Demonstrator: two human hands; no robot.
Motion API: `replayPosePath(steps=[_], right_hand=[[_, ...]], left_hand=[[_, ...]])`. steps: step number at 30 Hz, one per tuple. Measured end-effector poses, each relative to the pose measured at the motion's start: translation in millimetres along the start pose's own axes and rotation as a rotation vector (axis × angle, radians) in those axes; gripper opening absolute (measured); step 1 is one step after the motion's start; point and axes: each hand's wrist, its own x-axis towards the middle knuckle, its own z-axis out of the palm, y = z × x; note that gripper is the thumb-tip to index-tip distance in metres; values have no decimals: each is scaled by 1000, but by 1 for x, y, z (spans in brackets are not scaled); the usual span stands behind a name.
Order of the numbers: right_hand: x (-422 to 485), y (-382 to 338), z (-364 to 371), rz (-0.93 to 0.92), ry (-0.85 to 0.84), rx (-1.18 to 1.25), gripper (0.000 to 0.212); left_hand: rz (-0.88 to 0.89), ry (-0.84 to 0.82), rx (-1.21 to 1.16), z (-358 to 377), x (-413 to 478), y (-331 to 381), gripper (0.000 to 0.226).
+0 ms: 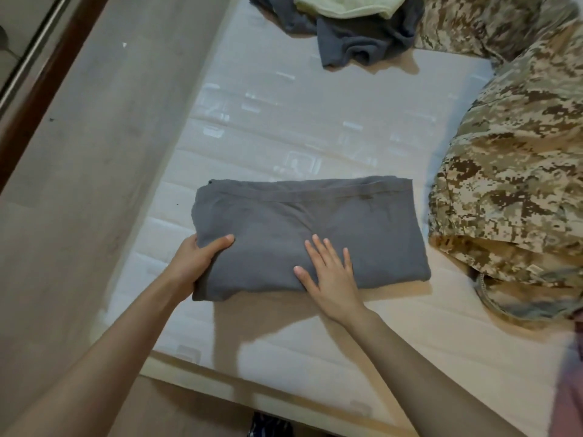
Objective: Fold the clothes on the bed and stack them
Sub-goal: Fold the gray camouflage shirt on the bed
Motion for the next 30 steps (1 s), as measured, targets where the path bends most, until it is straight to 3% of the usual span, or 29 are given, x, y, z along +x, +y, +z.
replayPosePath(steps=[4,7,10,12,14,17,19,21,23,25,28,30], right_hand=[[-23,-41,21,-24,-20,16,61],[-22,-62,43,-65,-38,-130,63],[-19,-72,57,-51,-148,-232,62],[-15,-71,50,-42,-203,-162,61],[-12,-68,26,30,-294,243,55],[-10,-62,-40,259,-363,1239,47],[-6,-44,-79,258,-296,1451,56],[1,-25,-105,238,-148,1302,42],[9,-7,-111,303,-37,989,14],[14,10,-100,390,1,821,8],[18,26,-73,441,1,708,26],[21,31,-61,476,29,638,29]], left_hand=[[58,156,128,-53,-29,-29,47],[79,308,188,-84,-48,-40,54],[200,339,294,-72,-69,-31,42],[279,364,352,-51,-84,-11,29],[303,369,399,-22,-98,13,21],[315,213,433,37,-116,47,20],[396,32,518,81,-125,60,25],[516,-155,771,118,-128,56,37],[505,-274,878,136,-126,35,52],[527,-193,822,134,-121,12,55],[472,51,870,112,-104,-23,53],[424,38,940,99,-94,-43,53]])
